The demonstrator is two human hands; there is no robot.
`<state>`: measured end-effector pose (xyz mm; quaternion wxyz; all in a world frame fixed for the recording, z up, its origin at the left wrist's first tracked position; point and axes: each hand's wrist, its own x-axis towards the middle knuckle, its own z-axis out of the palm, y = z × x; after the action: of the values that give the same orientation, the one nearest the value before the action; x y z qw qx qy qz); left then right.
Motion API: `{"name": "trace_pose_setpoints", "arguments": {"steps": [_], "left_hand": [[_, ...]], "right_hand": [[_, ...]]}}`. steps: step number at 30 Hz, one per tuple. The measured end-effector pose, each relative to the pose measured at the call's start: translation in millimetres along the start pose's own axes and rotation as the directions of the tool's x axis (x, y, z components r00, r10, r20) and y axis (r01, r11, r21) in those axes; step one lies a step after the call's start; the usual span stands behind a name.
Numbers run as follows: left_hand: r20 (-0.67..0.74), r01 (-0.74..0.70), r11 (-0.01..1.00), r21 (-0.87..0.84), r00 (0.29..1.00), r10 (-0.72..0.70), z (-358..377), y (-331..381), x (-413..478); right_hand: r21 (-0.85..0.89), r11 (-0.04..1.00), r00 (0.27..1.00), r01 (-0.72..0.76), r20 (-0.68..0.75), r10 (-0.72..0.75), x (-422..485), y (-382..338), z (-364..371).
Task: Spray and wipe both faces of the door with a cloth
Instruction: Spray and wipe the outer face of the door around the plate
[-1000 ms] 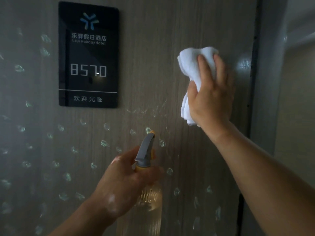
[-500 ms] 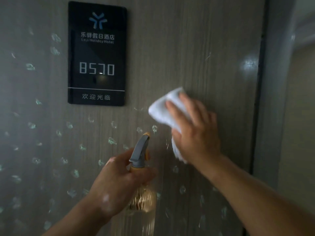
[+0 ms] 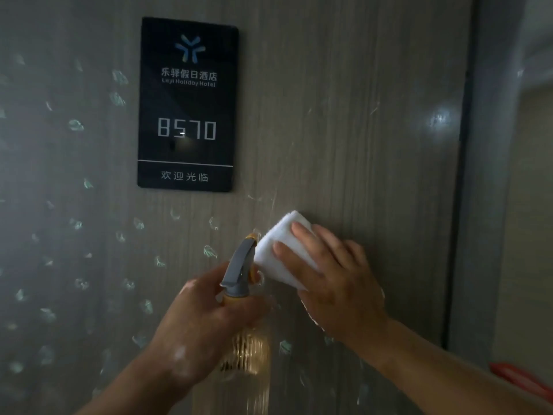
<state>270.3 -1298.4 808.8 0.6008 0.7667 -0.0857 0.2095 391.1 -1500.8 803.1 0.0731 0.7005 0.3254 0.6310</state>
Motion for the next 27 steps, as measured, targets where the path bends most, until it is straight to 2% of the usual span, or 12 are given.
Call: {"name": "trace_pose_setpoints", "arguments": {"steps": [3, 5, 8, 11, 13, 17, 20, 24, 27], "left_hand": [[-0.004, 0.001, 1.000, 0.014, 1.000, -0.001, -3.2, 0.0, -0.8], [-0.013, 0.014, 1.000, 0.016, 1.000, -0.013, -4.8, 0.4, 0.6], [-0.013, 0.020, 1.000, 0.012, 1.000, -0.019, -8.6, 0.2, 2.1], [-0.019, 0.016, 1.000, -0.005, 1.000, -0.016, -14.4, 1.1, 2.3], [-0.034, 0.014, 1.000, -0.001, 0.999, -0.014, -17.6, 1.0, 1.0], [-0.089, 0.004, 1.000, -0.009, 0.996, -0.005, -23.3, -1.4, -3.2], [-0.070, 0.016, 1.000, -0.003, 0.997, -0.016, -25.6, -3.1, -10.1], [-0.056, 0.054, 0.998, 0.013, 0.997, -0.053, -28.5, -4.8, -15.7], [-0.056, 0.066, 0.998, 0.015, 0.996, -0.065, -31.3, -4.4, -16.0]], "right_hand": [[0.005, 1.000, 1.000, -0.022, -0.010, 0.023, 12.4, 7.7, -2.0], [0.029, 0.990, 0.988, -0.140, -0.066, 0.142, 49.2, 22.4, -6.2], [0.030, 0.943, 0.932, -0.331, -0.144, 0.332, 115.9, 45.4, -12.3], [0.010, 0.912, 0.897, -0.409, -0.178, 0.405, 150.8, 51.5, -15.1], [-0.006, 0.929, 0.916, -0.370, -0.167, 0.364, 142.9, 42.9, -14.7], [0.024, 0.993, 0.989, -0.116, -0.092, 0.117, 63.5, -13.4, 1.3], [0.018, 1.000, 1.000, 0.000, 0.016, 0.000, 11.1, -42.4, 9.6], [0.039, 0.999, 1.000, -0.024, -0.005, 0.024, 37.1, -28.3, 4.9], [0.041, 0.983, 0.979, -0.181, -0.082, 0.184, 97.2, -2.5, -1.6]]}}
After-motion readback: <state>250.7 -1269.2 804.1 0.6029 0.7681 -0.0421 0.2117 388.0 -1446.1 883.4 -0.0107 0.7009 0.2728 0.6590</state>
